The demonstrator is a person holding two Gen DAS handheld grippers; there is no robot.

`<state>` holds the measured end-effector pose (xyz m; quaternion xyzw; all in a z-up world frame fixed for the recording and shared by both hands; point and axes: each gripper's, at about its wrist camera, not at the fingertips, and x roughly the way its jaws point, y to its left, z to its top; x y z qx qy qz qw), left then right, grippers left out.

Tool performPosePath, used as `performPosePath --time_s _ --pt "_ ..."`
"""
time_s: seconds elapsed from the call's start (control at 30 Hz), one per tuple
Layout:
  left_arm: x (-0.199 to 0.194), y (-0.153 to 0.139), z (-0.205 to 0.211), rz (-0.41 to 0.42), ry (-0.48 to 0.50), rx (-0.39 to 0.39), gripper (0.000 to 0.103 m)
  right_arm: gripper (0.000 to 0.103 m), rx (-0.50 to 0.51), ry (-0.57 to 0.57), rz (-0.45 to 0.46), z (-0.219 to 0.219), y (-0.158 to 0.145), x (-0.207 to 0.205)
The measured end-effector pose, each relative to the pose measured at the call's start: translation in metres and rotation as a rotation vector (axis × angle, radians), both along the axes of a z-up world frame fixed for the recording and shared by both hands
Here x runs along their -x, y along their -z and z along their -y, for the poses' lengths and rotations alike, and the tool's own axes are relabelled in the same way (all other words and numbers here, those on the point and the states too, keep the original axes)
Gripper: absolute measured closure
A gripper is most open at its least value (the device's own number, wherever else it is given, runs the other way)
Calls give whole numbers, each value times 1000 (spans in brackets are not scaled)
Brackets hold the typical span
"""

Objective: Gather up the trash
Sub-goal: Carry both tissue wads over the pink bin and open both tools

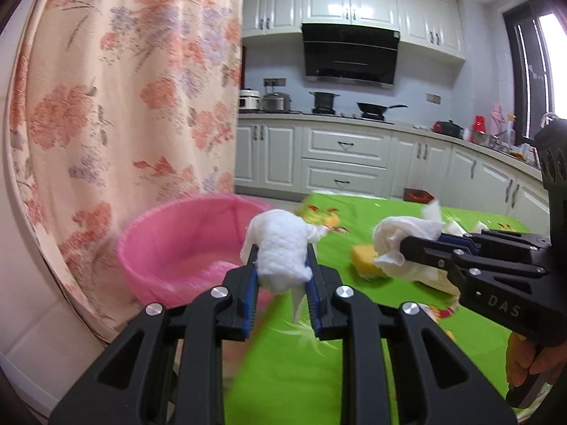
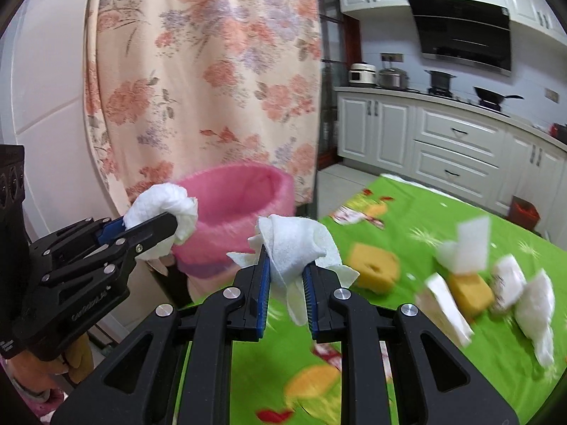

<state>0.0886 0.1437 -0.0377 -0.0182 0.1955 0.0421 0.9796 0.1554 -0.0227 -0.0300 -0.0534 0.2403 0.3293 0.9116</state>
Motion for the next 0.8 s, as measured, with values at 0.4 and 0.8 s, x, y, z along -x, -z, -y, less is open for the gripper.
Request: performPosePath --time_s 0.4,0.8 --pt "-52 -16 -102 -23 -80 14 76 84 -24 -86 -58 -76 -13 -47" --pt "-90 -9 -148 -71 -111 78 71 82 20 -107 -69 -128 -12 -86"
